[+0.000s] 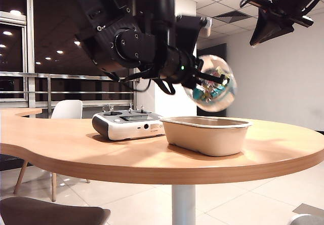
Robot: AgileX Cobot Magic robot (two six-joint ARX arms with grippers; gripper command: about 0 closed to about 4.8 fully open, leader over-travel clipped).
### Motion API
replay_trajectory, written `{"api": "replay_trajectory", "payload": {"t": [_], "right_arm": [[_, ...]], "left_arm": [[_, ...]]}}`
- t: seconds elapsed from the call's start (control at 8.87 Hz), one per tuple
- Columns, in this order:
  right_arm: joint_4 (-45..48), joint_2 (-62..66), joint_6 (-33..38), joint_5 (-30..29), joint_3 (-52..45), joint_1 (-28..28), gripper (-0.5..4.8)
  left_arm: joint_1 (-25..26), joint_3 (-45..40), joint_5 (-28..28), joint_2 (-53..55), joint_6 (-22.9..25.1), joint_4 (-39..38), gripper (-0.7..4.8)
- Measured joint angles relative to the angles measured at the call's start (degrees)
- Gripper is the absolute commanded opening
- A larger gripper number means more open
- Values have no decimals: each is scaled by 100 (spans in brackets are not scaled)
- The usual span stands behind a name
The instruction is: Pick up the box filled with clips, pour some clips from it into the rectangular paper box, and then put the clip box back on the table.
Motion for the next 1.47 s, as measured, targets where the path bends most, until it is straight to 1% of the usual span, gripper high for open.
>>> {"api": "replay_trajectory", "payload": {"t": [0.11,0.23,0.34,0.45,0.56,0.68,0.79,0.9,1.01,1.13,1.24,1.35,1.47], "right_arm": [[0,0,0,2,0,0,-5],[-2,0,0,2,0,0,-5],[-2,9,0,2,0,0,-5],[-9,15,2,2,0,0,-5],[-9,15,0,0,0,0,-5],[-24,15,2,2,0,0,-5],[-28,15,0,0,0,0,-5],[-24,15,0,-4,2,0,-5],[-26,15,2,-46,0,0,-5],[-26,15,-4,-136,0,0,-5],[-26,15,-101,-330,0,0,-5],[-26,15,-107,-341,0,0,-5],[-26,17,-109,-343,0,0,-5]], "left_arm": [[72,35,223,-2,-1182,-114,-6],[101,39,254,-2,-1451,-175,-6],[96,39,284,0,-1537,-328,-6],[96,39,382,0,-1768,-407,-6],[116,39,407,0,-1818,-411,-6],[260,37,450,0,-2393,-535,-6],[485,37,682,13,-2787,-424,-6],[575,35,813,31,-2846,-339,-6],[721,26,1069,35,-2986,-192,-6],[793,26,1617,33,-3088,-15,-6],[791,26,1945,35,-3008,-13,-6],[789,28,1910,33,-2752,-98,-6],[728,28,1847,35,-2553,-361,-6]]}}
